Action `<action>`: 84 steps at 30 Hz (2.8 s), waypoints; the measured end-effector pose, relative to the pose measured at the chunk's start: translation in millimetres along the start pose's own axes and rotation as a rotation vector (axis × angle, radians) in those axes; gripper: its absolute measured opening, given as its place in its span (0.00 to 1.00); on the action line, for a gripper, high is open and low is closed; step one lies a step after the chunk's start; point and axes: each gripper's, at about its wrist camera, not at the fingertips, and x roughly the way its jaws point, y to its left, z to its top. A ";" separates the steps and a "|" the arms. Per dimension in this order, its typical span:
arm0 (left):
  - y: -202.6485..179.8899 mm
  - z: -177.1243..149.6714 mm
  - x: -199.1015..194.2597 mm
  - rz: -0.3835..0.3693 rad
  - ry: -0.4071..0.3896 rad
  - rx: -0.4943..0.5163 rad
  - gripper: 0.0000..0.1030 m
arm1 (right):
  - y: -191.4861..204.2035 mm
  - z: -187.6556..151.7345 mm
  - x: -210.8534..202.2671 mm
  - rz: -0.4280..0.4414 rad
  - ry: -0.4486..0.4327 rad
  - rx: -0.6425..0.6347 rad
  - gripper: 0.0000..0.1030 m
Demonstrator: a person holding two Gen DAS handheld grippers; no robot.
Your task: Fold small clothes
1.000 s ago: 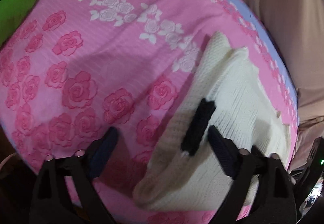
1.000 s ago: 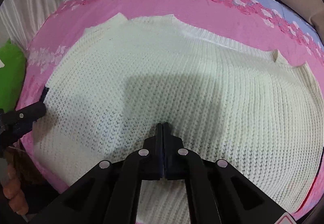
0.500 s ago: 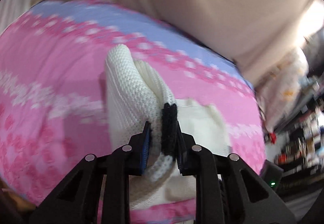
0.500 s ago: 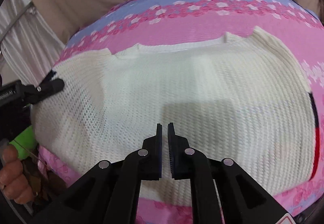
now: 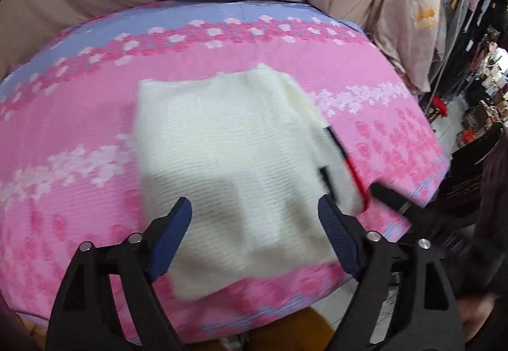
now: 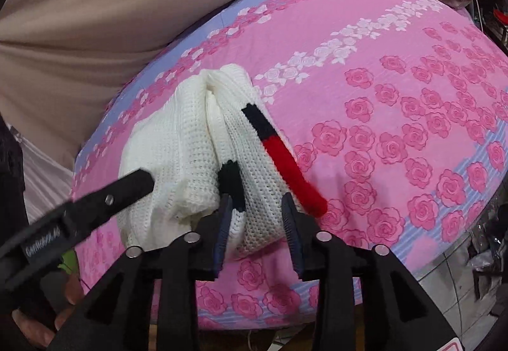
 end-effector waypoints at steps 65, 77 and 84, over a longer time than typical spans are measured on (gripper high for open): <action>21.2 11.4 22.0 0.039 0.112 -0.076 0.82 | 41.8 81.2 34.0 -0.083 0.066 -0.161 0.63; 20.4 22.8 44.0 0.115 0.126 -0.072 0.82 | 13.4 80.7 58.7 -0.107 0.114 -0.100 0.19; 18.8 24.2 52.7 0.116 0.149 -0.087 0.82 | 8.9 84.6 40.4 -0.036 0.058 -0.046 0.47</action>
